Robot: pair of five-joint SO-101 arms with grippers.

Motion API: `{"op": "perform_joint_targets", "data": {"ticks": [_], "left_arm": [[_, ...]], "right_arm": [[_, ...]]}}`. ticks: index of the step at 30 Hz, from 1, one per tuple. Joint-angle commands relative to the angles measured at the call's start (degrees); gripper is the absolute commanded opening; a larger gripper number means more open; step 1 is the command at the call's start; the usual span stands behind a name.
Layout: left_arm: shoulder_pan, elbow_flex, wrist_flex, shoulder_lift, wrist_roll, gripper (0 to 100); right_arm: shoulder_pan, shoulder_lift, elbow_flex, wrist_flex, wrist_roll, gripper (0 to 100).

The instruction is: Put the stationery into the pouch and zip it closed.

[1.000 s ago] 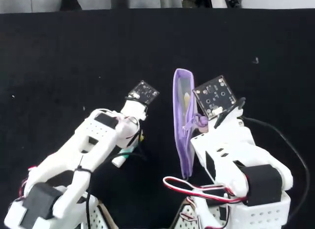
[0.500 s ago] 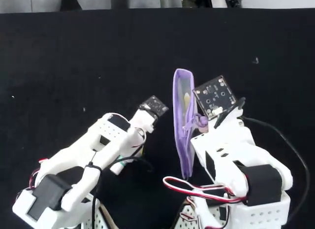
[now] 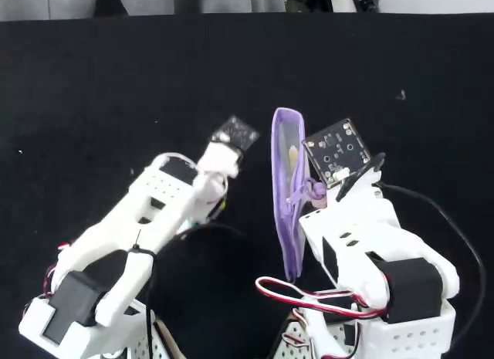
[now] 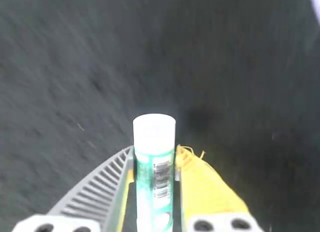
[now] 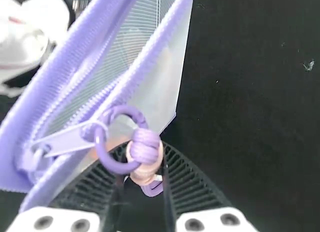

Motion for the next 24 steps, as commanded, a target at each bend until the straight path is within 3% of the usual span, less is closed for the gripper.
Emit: {"op": "perform_joint_targets", "data": {"ticks": [1, 5, 12, 15, 19, 24], "left_arm": [[-1.1, -11.6, -0.1, -5.2, 0.4, 3], [-0.6, -17.9, -3.2, -12.3, 0.4, 3], [-0.4, -6.9, -38.7, -22.1, 0.5, 3], [0.4, -2.9, -48.5, -26.5, 4.5, 3], [0.7, -2.0, -50.4, -31.9, 15.0, 3], [0.9, -1.8, -50.4, -37.5, 21.0, 3]], "right_arm": [[0.8, -0.1, -0.1, 0.1, 0.5, 1.1], [0.8, -0.1, 0.7, 0.1, 0.6, 1.1], [0.8, -0.1, 0.7, 0.1, 0.6, 1.1], [0.8, -0.2, 0.7, 0.1, 0.6, 1.1], [0.8, -0.2, 0.7, 0.1, 0.6, 1.1], [0.8, -0.2, 0.7, 0.1, 0.6, 1.1]]}}
